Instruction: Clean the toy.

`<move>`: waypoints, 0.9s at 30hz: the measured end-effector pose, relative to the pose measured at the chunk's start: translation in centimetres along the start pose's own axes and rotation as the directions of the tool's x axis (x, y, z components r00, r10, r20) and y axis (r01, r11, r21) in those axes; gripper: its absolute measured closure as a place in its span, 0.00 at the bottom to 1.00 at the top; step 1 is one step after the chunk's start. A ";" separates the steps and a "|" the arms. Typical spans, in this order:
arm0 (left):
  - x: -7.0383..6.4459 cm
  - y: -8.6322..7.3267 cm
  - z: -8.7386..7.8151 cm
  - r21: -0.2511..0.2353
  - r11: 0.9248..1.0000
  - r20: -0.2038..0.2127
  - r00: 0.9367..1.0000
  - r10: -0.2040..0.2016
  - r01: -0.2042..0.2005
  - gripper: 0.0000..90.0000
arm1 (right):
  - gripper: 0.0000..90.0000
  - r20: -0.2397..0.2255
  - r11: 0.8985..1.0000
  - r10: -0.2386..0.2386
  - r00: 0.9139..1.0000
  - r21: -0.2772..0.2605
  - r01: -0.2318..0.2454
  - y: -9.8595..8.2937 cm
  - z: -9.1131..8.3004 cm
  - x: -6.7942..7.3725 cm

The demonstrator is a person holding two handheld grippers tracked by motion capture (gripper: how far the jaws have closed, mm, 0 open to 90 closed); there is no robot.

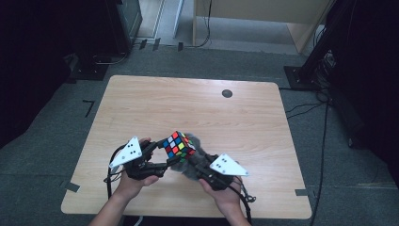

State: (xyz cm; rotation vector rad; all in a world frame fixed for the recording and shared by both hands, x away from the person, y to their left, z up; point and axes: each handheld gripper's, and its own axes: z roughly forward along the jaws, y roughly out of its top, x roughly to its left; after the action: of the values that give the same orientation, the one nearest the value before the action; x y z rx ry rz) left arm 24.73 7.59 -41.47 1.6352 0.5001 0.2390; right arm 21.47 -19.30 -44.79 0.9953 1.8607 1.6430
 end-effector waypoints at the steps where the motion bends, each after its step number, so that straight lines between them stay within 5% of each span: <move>1: 0.0 0.1 -0.1 -0.001 1.000 -0.001 1.000 0.000 0.000 0.38 | 0.70 0.028 0.999 0.028 0.999 -0.020 -0.027 0.2 -0.4 -0.6; 3: 0.1 0.2 -0.2 -0.010 1.000 0.003 1.000 -0.007 0.007 0.38 | 0.70 0.034 0.997 0.060 0.998 -0.058 -0.058 0.5 -0.9 -1.1; 6: 0.0 0.3 -0.2 -0.013 1.000 0.010 1.000 -0.005 0.005 0.38 | 0.70 -0.030 0.998 0.015 0.999 -0.067 -0.017 0.5 -0.7 -0.2; 9: 0.1 0.3 -0.1 -0.013 1.000 0.012 1.000 -0.011 0.011 0.38 | 0.70 -0.120 0.999 -0.039 0.992 0.001 0.040 -0.3 0.4 1.4; 12: 0.2 0.3 -0.1 -0.010 1.000 0.008 1.000 -0.011 0.011 0.38 | 0.69 -0.214 0.991 -0.076 0.974 0.090 0.097 -1.2 1.6 2.6; 15: 0.3 0.3 -0.1 -0.005 1.000 0.003 1.000 -0.011 0.011 0.38 | 0.69 -0.133 0.985 -0.099 0.986 0.128 0.116 -1.6 1.9 2.2; 19: 0.8 0.0 -0.1 0.010 1.000 -0.018 1.000 -0.016 0.016 0.38 | 0.69 0.029 0.991 -0.078 0.997 0.115 0.074 -1.4 1.0 -1.1; 22: 1.2 -0.4 0.1 0.038 0.999 -0.042 0.999 -0.019 0.020 0.38 | 0.69 0.170 0.991 -0.077 0.982 0.119 0.057 -1.5 0.0 -4.2; 27: 1.4 -0.7 0.7 0.076 0.996 -0.080 0.996 -0.041 0.047 0.38 | 0.56 0.292 0.984 -0.015 0.956 0.176 -0.038 -2.5 -0.8 -8.1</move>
State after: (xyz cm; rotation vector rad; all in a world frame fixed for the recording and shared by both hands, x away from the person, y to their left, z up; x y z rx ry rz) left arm 26.12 7.65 -42.48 1.6930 0.6110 0.2543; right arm 25.46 -26.07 -48.02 1.2521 1.8237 1.2669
